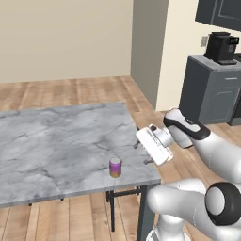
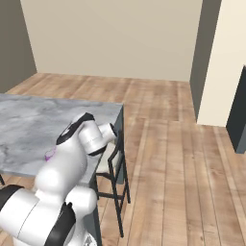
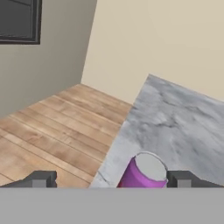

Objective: Pick the can from the counter and place it in the open cabinet.

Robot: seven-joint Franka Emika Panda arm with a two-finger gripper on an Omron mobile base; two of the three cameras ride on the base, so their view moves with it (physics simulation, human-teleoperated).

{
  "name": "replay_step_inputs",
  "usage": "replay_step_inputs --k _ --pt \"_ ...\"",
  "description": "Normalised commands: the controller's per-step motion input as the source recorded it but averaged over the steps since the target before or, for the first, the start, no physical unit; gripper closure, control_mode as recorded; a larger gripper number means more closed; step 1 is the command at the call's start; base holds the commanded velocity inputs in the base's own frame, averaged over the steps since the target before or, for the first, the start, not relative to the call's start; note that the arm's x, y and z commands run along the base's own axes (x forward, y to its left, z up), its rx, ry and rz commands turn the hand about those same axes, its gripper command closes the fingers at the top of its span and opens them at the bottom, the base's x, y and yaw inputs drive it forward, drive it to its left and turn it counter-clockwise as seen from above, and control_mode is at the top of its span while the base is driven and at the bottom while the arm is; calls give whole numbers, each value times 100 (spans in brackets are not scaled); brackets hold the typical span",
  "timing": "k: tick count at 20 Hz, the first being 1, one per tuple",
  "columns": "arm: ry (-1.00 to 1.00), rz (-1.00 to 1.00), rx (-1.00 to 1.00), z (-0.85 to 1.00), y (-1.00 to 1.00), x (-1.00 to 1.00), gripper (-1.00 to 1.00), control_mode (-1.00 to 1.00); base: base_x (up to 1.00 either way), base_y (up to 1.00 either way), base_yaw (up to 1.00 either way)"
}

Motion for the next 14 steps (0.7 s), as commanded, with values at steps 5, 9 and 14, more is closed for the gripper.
replay_step_inputs --k 5,9,14 --pt "3 0 0 -27 18 17 -100 -100 0 0 0" --pt "6 0 0 -25 18 21 -100 -100 0 0 0" --pt "6 0 0 -21 11 24 -100 -100 0 0 0"
